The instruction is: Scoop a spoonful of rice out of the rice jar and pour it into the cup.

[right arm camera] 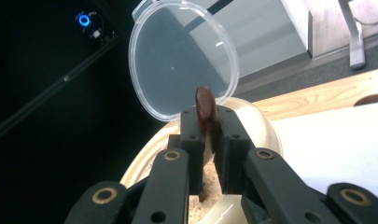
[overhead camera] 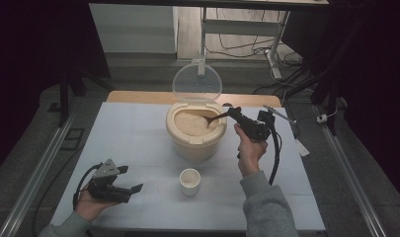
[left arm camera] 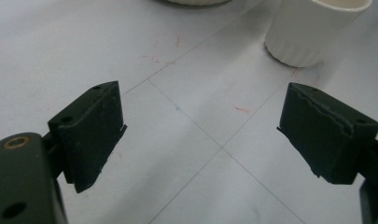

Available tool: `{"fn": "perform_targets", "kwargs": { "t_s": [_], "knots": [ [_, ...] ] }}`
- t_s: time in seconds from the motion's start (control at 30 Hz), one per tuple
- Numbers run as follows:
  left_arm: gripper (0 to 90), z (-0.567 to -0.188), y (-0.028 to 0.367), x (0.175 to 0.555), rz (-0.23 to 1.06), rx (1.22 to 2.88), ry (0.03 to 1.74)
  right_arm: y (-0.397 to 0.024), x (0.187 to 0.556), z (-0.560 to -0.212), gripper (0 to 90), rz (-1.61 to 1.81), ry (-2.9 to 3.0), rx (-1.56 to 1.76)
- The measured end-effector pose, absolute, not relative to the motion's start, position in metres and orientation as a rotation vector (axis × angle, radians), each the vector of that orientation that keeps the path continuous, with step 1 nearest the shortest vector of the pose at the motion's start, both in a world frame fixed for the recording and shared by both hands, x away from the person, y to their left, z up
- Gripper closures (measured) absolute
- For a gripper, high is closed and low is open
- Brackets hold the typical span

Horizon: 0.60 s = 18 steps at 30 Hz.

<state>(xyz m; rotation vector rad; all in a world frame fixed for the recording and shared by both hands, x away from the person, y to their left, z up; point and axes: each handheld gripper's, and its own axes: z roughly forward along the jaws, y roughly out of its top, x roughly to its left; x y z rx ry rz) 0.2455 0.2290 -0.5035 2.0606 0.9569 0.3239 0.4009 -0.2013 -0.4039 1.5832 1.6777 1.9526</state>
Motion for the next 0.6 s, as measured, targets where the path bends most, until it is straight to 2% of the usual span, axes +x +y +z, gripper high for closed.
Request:
{"fn": "perform_targets", "kwargs": {
  "t_s": [0.6],
  "knots": [
    [14.3, -0.5034, 0.2289, 0.2455, 0.328, 2.063, 0.952, -0.211, 0.404, -0.4111, 83.7, 2.072, 1.618, 1.738]
  ]
}}
